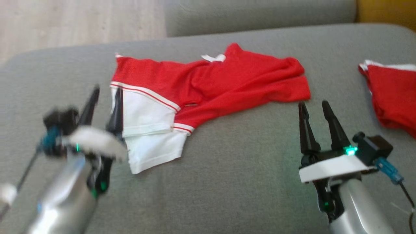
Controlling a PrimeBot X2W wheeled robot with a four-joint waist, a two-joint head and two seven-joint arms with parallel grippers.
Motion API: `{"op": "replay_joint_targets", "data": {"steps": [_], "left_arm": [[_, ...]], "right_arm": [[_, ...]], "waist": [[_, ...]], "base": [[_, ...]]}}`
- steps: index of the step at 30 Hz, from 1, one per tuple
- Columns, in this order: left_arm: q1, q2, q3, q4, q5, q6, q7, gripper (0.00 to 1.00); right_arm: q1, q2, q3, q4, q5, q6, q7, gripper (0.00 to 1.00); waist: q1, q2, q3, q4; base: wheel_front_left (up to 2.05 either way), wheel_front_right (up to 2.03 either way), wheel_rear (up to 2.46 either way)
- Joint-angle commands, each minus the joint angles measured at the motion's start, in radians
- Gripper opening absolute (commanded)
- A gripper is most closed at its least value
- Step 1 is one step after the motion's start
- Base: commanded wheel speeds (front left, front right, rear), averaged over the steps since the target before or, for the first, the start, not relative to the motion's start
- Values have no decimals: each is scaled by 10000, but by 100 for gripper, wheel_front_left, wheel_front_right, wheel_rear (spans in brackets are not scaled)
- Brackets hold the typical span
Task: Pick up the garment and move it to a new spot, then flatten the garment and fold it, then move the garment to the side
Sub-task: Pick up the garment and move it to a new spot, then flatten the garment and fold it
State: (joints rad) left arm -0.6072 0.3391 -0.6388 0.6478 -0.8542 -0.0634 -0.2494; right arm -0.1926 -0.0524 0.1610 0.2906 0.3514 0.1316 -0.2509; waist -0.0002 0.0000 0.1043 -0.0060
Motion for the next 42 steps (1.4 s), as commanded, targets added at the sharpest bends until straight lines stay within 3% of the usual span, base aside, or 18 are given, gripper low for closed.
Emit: {"op": "replay_joint_targets", "data": {"steps": [1,7,12,16,21,26,31,42], "left_arm": [[48,388,547,-468,-6,124,-116,100],[2858,-28,1862,-2220,675,866,-121,100],[3953,-642,2883,-3034,1043,1095,-122,100],[4496,-1157,3631,-3653,1565,1050,-123,100],[4542,-1374,4036,-3750,2187,919,-123,100],[4340,-1377,4150,-3399,2519,900,-121,100],[3806,-1357,4213,-2653,2500,1227,291,100],[1602,-944,3974,-227,2462,1415,2379,100]], "right_arm": [[-73,22,162,-260,-65,-9,-109,100],[330,22,124,-232,-146,-9,-109,100],[393,22,198,-267,-176,-9,-109,100],[384,22,217,-329,-93,-9,-109,100],[344,22,220,-306,-96,-9,-109,100],[234,22,233,-389,-75,-9,-109,100],[133,22,196,-463,-107,-9,-109,100],[-334,22,302,-611,-245,-9,-109,100]], "waist": [[2,0,-343,328],[2,0,-713,501],[2,0,-757,408],[2,0,-735,298],[2,0,-635,200],[2,0,-332,139],[2,0,56,109],[2,0,1188,-128]], "base": [[0,0,0],[0,0,0],[0,0,0],[0,0,0],[0,0,0],[0,0,0],[0,0,0],[0,0,0]]}}
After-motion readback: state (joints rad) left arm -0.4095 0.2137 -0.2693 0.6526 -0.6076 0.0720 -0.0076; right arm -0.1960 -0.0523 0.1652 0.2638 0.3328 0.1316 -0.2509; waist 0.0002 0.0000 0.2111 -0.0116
